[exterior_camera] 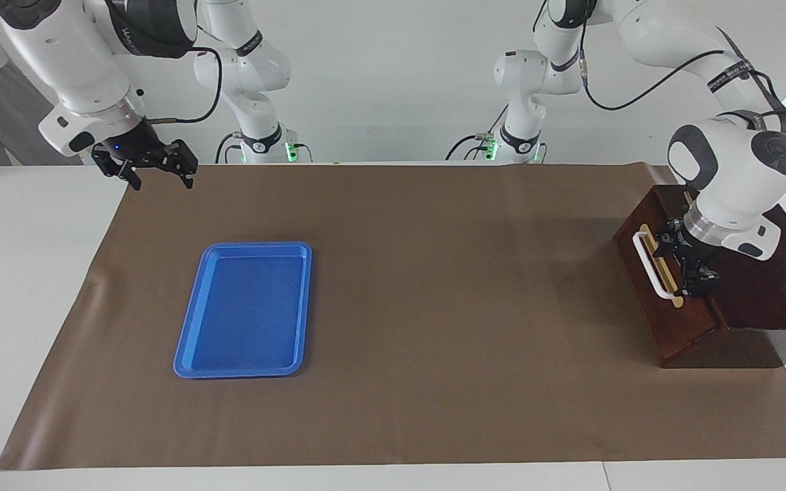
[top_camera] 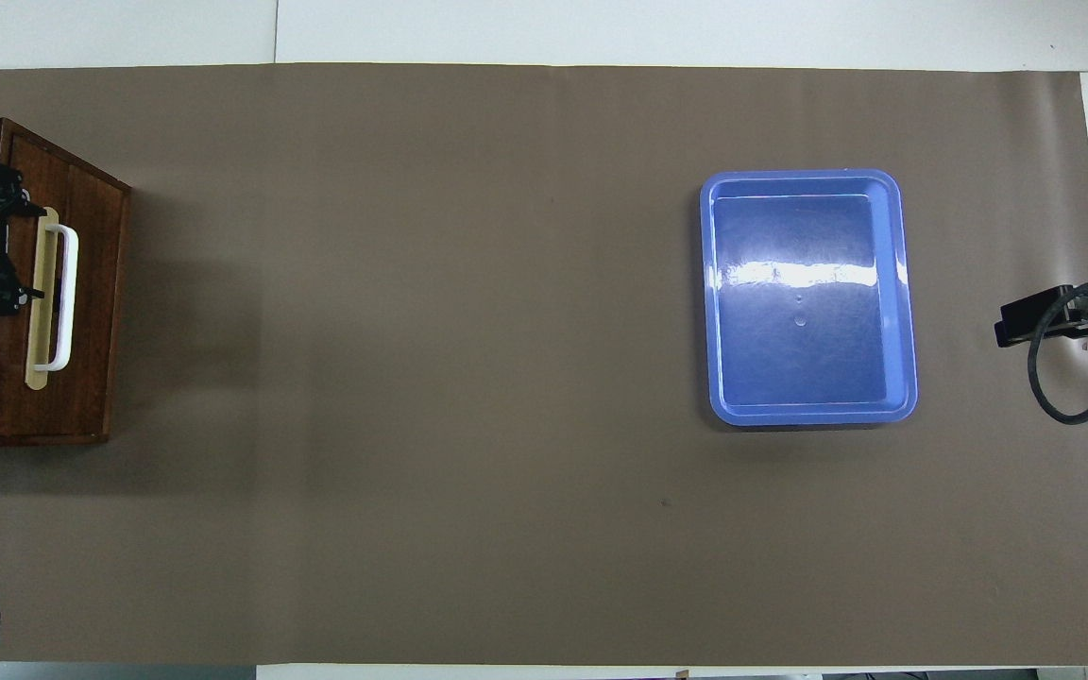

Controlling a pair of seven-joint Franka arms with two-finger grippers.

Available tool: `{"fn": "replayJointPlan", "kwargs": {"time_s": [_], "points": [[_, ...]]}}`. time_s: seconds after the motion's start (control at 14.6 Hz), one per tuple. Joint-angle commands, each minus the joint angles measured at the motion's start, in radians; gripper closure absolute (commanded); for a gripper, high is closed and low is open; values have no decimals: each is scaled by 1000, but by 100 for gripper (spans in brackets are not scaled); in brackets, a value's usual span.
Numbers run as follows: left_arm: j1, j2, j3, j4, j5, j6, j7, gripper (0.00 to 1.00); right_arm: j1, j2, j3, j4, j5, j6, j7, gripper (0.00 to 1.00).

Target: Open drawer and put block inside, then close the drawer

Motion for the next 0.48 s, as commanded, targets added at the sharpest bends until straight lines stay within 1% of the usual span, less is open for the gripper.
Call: {"fn": "replayJointPlan", "kwargs": {"time_s": [0.0, 0.14, 0.27, 0.41], "points": [[3, -23, 18, -30, 17, 33, 23, 0, -7, -10, 7, -5, -16, -9, -22, 0], [-4, -13, 14, 13, 17, -5, 24, 0, -9, -10, 7, -5, -16, -9, -22, 0], [-8, -2, -6, 82, 23, -92, 69, 0, -9, -10, 7, -5, -16, -9, -22, 0], [6, -17, -40, 114, 24, -188, 200, 0, -9, -10, 7, -5, -16, -9, -22, 0]]}}
